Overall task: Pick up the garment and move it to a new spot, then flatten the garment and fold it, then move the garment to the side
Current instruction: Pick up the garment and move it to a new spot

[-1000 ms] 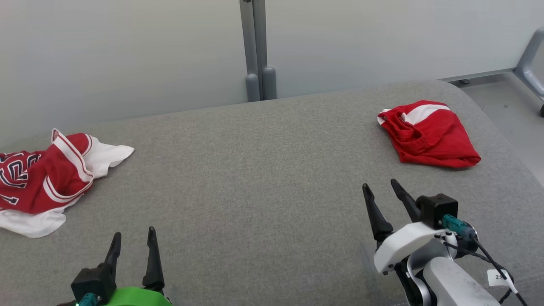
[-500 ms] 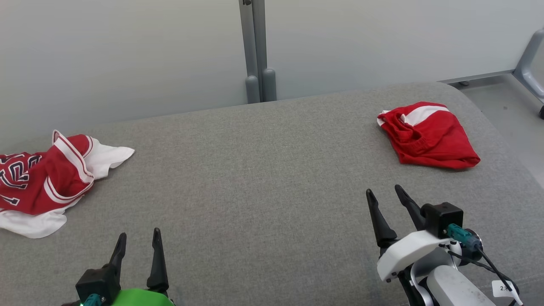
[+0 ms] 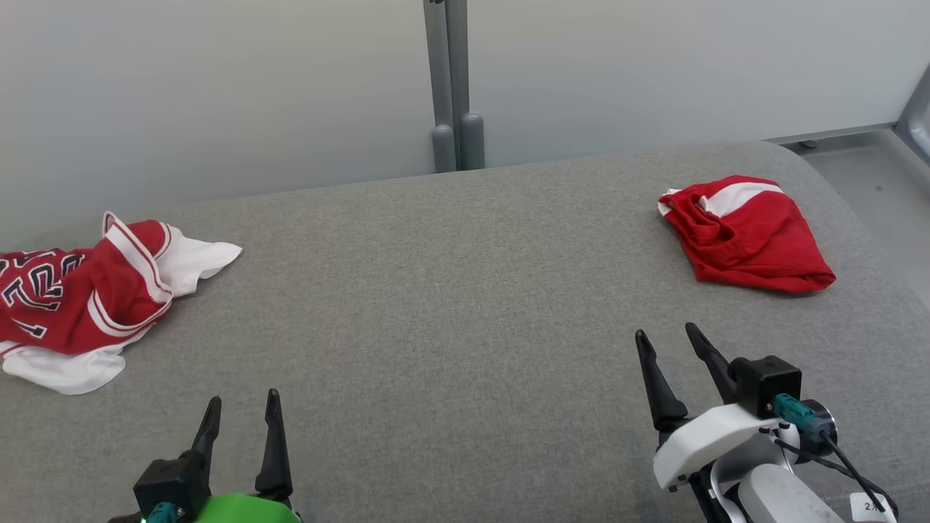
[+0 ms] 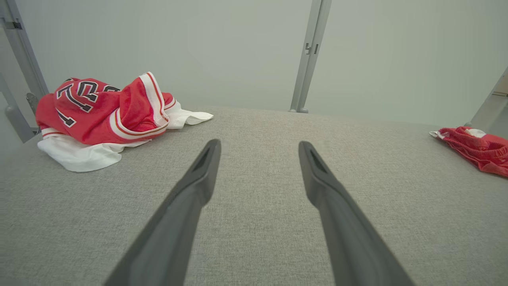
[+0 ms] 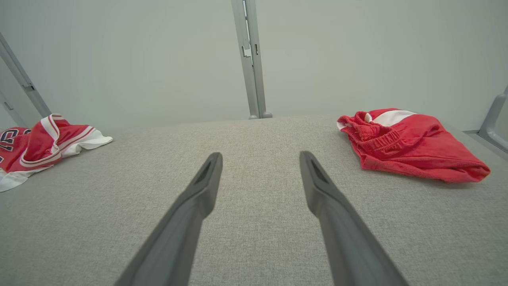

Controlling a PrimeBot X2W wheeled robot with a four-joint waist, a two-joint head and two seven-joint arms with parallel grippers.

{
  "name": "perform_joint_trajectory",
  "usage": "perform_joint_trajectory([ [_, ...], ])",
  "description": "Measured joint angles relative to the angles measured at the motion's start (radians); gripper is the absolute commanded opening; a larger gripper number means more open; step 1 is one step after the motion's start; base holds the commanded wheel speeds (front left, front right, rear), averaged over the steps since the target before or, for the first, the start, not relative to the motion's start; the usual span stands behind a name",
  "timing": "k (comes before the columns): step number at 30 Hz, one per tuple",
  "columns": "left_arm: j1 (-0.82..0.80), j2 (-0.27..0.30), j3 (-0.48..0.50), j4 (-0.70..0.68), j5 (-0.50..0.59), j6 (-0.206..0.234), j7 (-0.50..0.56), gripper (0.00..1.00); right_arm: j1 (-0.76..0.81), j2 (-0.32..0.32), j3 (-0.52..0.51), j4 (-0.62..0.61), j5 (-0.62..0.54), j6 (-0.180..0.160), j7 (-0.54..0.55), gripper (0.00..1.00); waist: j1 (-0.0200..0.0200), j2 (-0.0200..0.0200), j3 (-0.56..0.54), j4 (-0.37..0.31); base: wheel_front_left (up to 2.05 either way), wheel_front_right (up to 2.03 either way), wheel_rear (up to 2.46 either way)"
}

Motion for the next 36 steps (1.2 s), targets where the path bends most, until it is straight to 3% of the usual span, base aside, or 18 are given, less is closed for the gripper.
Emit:
perform_joint_trajectory([
  [8, -0.001, 0.0, 0.003, 0.0, 0.003, 0.002, 0.0, 1.0, 0.003, -0.005, -0.011, -0.024, -0.014, 0.0, 0.0, 1.0, 0.0, 0.0, 0.002, 0.055, 0.0, 0.0, 0.0],
  [12, -0.001, -0.002, 0.053, -0.004, 0.013, 0.002, 0.0, 1.0, 0.002, -0.001, 0.01, -0.027, -0.019, 0.001, 0.0, 1.0, 0.0, 0.0, 0.002, 0.1, 0.0, 0.0, 0.0],
  [22, 0.018, -0.002, 0.147, -0.037, 0.046, 0.003, -0.006, 1.0, -0.018, 0.039, 0.074, -0.02, -0.019, 0.039, 0.0, 1.0, 0.0, 0.0, 0.0, 0.23, 0.0, 0.0, 0.0],
  [36, 0.029, -0.002, 0.075, -0.058, 0.056, 0.003, -0.004, 1.0, -0.024, 0.039, 0.027, -0.014, -0.019, 0.027, 0.0, 1.0, 0.0, 0.0, 0.005, 0.436, 0.0, 0.0, 0.0],
])
